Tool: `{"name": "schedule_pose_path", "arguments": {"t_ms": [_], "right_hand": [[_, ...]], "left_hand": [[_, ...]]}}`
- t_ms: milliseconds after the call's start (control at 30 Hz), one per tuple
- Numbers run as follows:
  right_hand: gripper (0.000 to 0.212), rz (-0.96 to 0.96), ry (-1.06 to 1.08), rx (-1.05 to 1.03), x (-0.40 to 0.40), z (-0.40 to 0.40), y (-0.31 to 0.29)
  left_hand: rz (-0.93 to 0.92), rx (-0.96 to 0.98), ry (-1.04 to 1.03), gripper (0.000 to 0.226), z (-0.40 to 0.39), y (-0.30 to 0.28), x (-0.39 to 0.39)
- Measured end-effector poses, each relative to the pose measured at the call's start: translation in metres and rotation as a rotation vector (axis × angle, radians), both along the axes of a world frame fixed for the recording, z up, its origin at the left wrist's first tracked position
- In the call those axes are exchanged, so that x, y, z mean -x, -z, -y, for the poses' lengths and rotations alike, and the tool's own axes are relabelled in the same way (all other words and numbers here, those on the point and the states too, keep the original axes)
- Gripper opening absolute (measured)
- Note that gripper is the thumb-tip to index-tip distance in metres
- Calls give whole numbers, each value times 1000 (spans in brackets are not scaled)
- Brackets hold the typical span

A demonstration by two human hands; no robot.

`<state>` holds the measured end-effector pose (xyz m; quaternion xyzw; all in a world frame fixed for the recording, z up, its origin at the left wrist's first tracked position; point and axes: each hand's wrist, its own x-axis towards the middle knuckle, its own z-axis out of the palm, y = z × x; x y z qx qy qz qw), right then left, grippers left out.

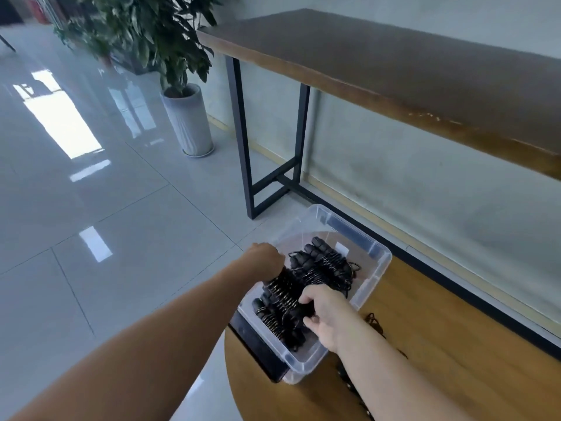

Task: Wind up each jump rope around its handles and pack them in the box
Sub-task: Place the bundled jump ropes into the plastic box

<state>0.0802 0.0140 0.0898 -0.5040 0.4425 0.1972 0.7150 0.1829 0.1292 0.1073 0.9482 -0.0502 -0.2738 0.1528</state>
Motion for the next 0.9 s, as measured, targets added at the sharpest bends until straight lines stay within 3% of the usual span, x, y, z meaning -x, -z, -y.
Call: {"name": "schedule_pose_path", "arguments": {"t_ms": [167, 300, 500, 600, 700, 800, 900], "right_hand": [[11, -124, 12, 43, -7, -13, 22], [29, -179, -100, 63, -9, -25, 35], [7, -212, -213, 82, -12, -26, 39], [6, -257, -284, 73, -11, -27, 41], [14, -307, -353, 133, -11, -28, 45], [39, -325, -369, 143, -17, -28, 54], [43, -345, -424, 167, -25, -28, 61]], "left_hand": [[-122, -102, 238, 35, 6, 17, -2], [-138, -228, 431, 20, 6, 37, -8], [-174, -411, 609, 27, 8, 35, -14], [-214, -505, 755, 25, 12, 36, -15], [-300, -554, 840, 24, 9, 44, -11], [-328, -574, 832, 17, 1, 59, -9], [-315, -558, 801, 21, -3, 64, -9]]}}
